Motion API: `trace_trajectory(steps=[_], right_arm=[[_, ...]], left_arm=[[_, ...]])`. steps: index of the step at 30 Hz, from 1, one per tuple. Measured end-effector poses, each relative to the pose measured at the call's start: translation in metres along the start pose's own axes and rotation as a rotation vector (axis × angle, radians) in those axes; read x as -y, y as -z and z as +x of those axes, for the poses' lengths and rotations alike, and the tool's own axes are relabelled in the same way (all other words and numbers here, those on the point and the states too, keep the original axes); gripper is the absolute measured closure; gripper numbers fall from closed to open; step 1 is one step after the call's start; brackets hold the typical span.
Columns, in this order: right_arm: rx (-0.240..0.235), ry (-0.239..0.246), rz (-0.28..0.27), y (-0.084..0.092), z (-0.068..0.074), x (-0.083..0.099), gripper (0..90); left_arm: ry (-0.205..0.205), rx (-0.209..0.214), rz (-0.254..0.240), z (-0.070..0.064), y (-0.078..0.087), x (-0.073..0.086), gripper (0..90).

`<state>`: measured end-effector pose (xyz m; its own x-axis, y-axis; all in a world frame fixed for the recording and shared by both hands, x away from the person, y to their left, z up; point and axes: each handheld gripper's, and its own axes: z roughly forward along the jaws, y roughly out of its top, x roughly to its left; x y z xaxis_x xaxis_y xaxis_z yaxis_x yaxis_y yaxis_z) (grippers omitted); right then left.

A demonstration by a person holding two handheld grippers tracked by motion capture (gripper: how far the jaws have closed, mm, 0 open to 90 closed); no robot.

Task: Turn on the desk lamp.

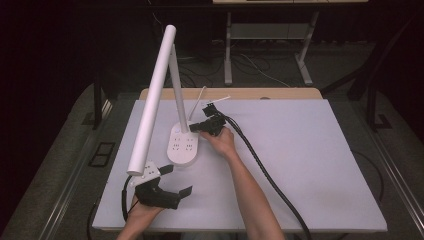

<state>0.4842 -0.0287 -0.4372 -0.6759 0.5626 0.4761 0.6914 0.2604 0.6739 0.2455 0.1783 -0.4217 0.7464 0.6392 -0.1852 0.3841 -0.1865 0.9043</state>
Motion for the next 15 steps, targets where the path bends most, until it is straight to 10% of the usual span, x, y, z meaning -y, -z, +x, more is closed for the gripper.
trace_trajectory(steps=[15], right_arm=[[0.016, 0.026, 0.0, -0.0002, 0.0011, 0.0007, 89.7]], left_arm=[[-0.002, -0.002, 0.002, -0.0006, -0.0005, 0.0, 0.0]])
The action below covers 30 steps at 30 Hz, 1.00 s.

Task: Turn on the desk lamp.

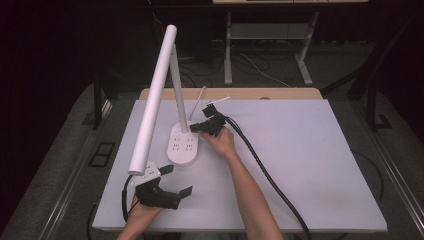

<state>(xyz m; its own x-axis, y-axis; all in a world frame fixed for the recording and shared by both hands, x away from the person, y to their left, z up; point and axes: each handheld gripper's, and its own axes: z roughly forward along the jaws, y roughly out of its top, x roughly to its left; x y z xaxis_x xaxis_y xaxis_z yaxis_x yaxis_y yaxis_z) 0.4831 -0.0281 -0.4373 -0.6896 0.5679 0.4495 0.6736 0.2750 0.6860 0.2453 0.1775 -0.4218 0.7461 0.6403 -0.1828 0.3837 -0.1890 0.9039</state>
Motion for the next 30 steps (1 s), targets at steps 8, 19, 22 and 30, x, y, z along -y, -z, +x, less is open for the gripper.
trace_trajectory(steps=[8, 19, 22, 30], right_arm=[[0.0, 0.004, -0.001, 0.0, 0.0, 0.0, 89.8], [0.005, -0.012, -0.009, 0.001, 0.001, 0.0, 89.6], [0.017, 0.009, 0.001, 0.004, 0.004, -0.001, 89.6], [0.023, 0.057, 0.008, 0.021, 0.015, -0.007, 89.6]], left_arm=[[-0.002, 0.0, 0.003, 0.0, 0.0, 0.0, 0.0], [-0.002, 0.001, 0.004, 0.001, 0.0, 0.0, 0.0], [-0.005, 0.002, 0.004, 0.001, 0.0, 0.0, 0.0], [-0.003, 0.0, 0.001, 0.001, 0.0, 0.0, 0.0]])
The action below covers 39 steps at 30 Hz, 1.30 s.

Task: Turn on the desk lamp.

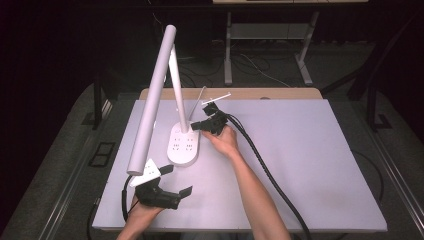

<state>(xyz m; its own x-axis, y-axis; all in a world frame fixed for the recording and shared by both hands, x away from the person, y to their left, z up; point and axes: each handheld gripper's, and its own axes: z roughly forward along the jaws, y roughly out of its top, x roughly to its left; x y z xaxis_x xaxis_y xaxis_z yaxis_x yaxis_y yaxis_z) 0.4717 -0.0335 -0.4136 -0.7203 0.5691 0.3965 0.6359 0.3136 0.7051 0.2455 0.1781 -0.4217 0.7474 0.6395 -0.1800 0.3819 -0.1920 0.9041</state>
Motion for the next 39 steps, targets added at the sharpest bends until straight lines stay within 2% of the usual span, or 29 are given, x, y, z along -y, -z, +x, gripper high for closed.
trace_trajectory(steps=[10, 11, 13, 15, 16, 21, 23, 24, 25, 26, 29, 30, 33, 34, 35, 36, 37, 38, 39], right_arm=[[0.003, 0.054, -0.01, 0.035, 0.006, -0.004, 89.5], [0.006, 0.062, -0.015, 0.044, 0.008, -0.004, 89.6], [0.009, 0.067, -0.014, 0.049, 0.008, -0.003, 89.5], [0.01, 0.08, -0.019, 0.064, 0.009, -0.001, 89.5], [0.01, 0.08, -0.019, 0.064, 0.009, -0.001, 89.5], [0.023, 0.093, -0.031, 0.09, 0.009, 0.005, 89.4], [0.022, 0.095, -0.047, 0.106, 0.009, 0.01, 88.1], [0.02, 0.091, -0.055, 0.111, 0.008, 0.012, 80.2], [0.02, 0.091, -0.055, 0.111, 0.008, 0.012, 80.2], [0.021, 0.084, -0.073, 0.121, 0.007, 0.016, 71.2], [0.035, 0.071, -0.097, 0.136, 0.006, 0.025, 58.4], [0.035, 0.071, -0.097, 0.136, 0.006, 0.025, 58.4], [0.039, 0.072, -0.11, 0.15, 0.004, 0.034, 46.9], [0.036, 0.088, -0.126, 0.159, 0.004, 0.04, 38.4], [0.036, 0.088, -0.126, 0.159, 0.004, 0.04, 38.4], [0.008, 0.093, -0.147, 0.169, 0.005, 0.047, 29.3], [0.008, 0.093, -0.147, 0.169, 0.005, 0.047, 29.3], [-0.003, 0.09, -0.156, 0.173, 0.006, 0.05, 23.9], [0.005, 0.091, -0.164, 0.18, 0.007, 0.056, 11.6]], left_arm=[[-0.001, 0.0, 0.003, 0.0, -0.001, 0.0, 0.0], [-0.001, 0.0, 0.003, 0.0, -0.001, 0.0, 0.0], [-0.005, 0.001, 0.002, 0.0, -0.002, 0.0, 0.0], [-0.002, -0.001, 0.003, 0.0, -0.002, 0.0, 0.0], [-0.002, -0.001, 0.003, 0.0, -0.002, 0.0, 0.0], [-0.002, -0.003, 0.003, 0.0, -0.002, 0.0, 0.0], [-0.006, -0.004, 0.007, 0.0, -0.002, 0.0, 0.0], [-0.002, -0.002, 0.005, 0.0, -0.002, 0.0, 0.0], [-0.002, -0.003, 0.006, 0.0, -0.002, 0.0, 0.0], [0.0, -0.004, 0.007, 0.0, -0.002, 0.0, 0.0], [-0.001, -0.003, 0.007, 0.0, -0.003, 0.0, 0.0], [0.0, -0.003, 0.006, -0.001, -0.003, 0.0, 0.0], [0.004, -0.004, 0.005, 0.0, -0.003, 0.001, 0.0], [0.002, -0.005, 0.008, 0.0, -0.003, 0.001, 0.0], [0.002, -0.005, 0.01, -0.001, -0.004, 0.001, 0.0], [0.0, -0.004, 0.011, -0.001, -0.004, 0.001, 0.0], [-0.001, -0.004, 0.013, -0.001, -0.004, 0.001, 0.0], [-0.001, -0.004, 0.013, -0.001, -0.005, 0.001, 0.0], [0.0, -0.004, 0.014, -0.002, -0.005, 0.001, 0.0]])
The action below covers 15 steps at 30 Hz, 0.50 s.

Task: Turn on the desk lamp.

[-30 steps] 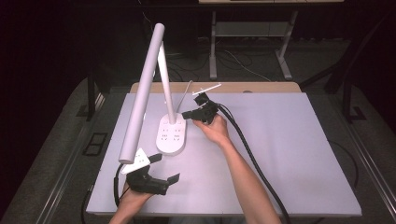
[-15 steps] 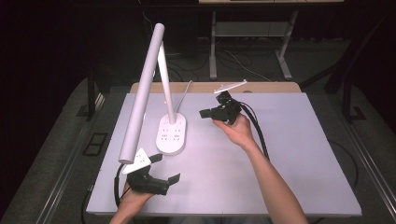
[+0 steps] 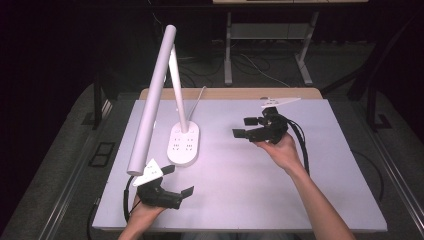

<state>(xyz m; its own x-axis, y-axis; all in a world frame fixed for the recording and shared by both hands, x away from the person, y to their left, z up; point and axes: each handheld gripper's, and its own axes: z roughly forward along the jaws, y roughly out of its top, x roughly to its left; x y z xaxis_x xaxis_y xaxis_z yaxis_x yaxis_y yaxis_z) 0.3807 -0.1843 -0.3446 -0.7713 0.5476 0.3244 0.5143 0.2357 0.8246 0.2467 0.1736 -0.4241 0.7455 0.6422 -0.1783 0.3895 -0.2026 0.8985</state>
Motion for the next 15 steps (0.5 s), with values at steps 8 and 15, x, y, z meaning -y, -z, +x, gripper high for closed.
trace_trajectory(steps=[8, 15], right_arm=[[0.048, -0.017, -0.002, 0.023, 0.004, 0.019, 0.2], [0.092, -0.03, 0.002, 0.044, 0.006, 0.043, 0.2]], left_arm=[[-0.002, 0.001, 0.001, -0.001, -0.001, 0.0, 0.0], [-0.004, 0.001, 0.0, -0.001, -0.001, 0.0, 0.0]])
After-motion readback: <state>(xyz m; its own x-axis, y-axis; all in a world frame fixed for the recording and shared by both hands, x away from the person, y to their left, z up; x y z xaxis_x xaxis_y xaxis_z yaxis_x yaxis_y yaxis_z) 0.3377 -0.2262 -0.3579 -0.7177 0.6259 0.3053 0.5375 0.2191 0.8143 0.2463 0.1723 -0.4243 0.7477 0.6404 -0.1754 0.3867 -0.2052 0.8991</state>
